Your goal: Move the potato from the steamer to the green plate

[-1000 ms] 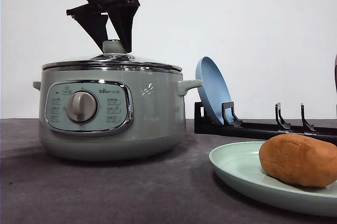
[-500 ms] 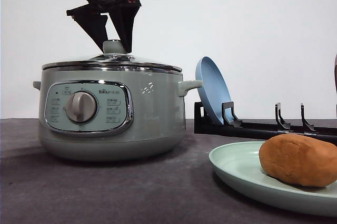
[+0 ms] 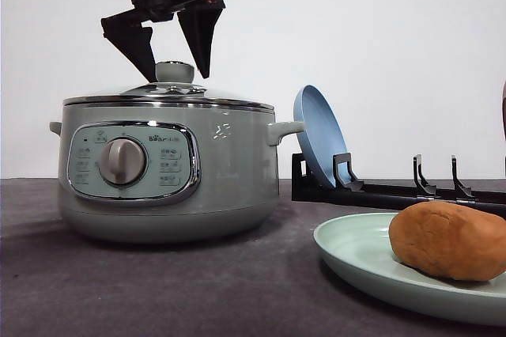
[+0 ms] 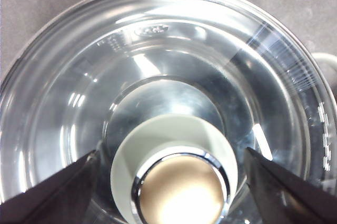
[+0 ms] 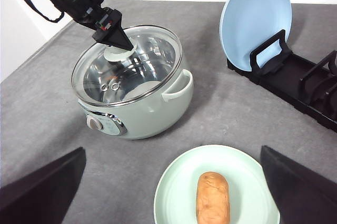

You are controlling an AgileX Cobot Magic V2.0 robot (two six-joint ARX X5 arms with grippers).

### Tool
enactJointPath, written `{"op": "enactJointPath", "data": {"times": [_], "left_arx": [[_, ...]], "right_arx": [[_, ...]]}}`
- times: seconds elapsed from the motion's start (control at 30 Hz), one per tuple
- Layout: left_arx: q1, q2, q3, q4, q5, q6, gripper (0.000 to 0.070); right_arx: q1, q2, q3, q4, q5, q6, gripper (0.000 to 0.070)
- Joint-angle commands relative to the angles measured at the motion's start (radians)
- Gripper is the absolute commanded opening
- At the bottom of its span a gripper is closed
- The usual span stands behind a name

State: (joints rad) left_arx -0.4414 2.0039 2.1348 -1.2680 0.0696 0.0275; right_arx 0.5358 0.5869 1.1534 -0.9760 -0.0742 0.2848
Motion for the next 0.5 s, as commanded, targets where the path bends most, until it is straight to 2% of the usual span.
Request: {"op": "enactJointPath", "data": {"times": [0.0,0.47], "left_arx": [[-0.004,-0.004,0.045,0.004,0.002,-0.017,0.0561],[-0.004,-0.32,0.048,-0.086,0.002,-0.02,0.0555]], "right_arx": [[0.004,0.006,0.019,0.01,0.004,-0.011,0.0699],[0.004,0.006,0.019,-0.01,0.004,-0.019,0.0699]]}}
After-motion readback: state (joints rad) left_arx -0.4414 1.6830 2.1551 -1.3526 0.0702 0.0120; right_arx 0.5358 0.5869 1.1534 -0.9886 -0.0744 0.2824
